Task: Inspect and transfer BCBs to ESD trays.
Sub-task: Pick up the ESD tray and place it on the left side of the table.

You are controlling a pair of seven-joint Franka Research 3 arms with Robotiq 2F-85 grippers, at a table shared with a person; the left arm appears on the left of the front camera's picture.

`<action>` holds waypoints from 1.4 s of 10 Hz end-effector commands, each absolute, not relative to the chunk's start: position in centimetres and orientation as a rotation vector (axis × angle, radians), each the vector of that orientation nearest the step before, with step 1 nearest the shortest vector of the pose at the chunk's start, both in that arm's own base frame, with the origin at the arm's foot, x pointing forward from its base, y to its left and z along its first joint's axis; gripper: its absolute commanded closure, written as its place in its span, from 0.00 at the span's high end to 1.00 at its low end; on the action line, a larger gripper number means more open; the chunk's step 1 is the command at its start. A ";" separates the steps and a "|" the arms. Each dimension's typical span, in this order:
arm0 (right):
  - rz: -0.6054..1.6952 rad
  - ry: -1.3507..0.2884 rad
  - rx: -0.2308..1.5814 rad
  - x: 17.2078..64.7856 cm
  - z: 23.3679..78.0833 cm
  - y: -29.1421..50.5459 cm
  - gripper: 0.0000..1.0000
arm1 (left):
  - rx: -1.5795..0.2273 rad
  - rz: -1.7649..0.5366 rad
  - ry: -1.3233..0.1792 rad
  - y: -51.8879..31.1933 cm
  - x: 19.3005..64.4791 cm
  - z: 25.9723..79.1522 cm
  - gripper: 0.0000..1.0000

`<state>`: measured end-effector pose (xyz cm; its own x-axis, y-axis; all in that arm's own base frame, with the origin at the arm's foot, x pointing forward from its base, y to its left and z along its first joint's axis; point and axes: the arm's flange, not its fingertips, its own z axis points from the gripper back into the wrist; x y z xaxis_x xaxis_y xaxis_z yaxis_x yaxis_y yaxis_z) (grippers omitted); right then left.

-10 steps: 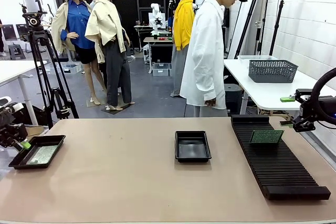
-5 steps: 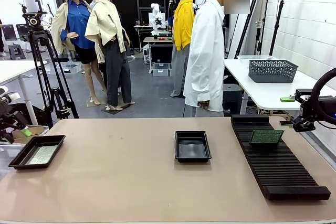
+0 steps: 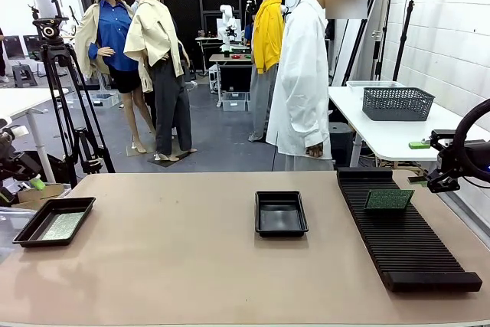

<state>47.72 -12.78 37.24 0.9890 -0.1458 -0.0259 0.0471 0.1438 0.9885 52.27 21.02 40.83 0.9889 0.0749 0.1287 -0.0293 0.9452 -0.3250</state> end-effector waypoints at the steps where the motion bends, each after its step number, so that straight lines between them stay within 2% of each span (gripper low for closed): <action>1: -0.140 -0.084 1.420 47.7 37.3 -12.7 1.00 | -0.283 0.074 -0.144 20.4 51.6 40.9 1.00; 14: -0.140 -0.084 1.420 47.7 37.3 -12.7 1.00 | -0.325 0.054 -0.146 20.9 52.3 40.9 1.00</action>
<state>47.72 -12.78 37.24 0.9890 -0.1458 -0.0259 0.0471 0.1438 0.9885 52.29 20.71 40.77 0.9870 0.0870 0.1349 -0.0398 0.9467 -0.3195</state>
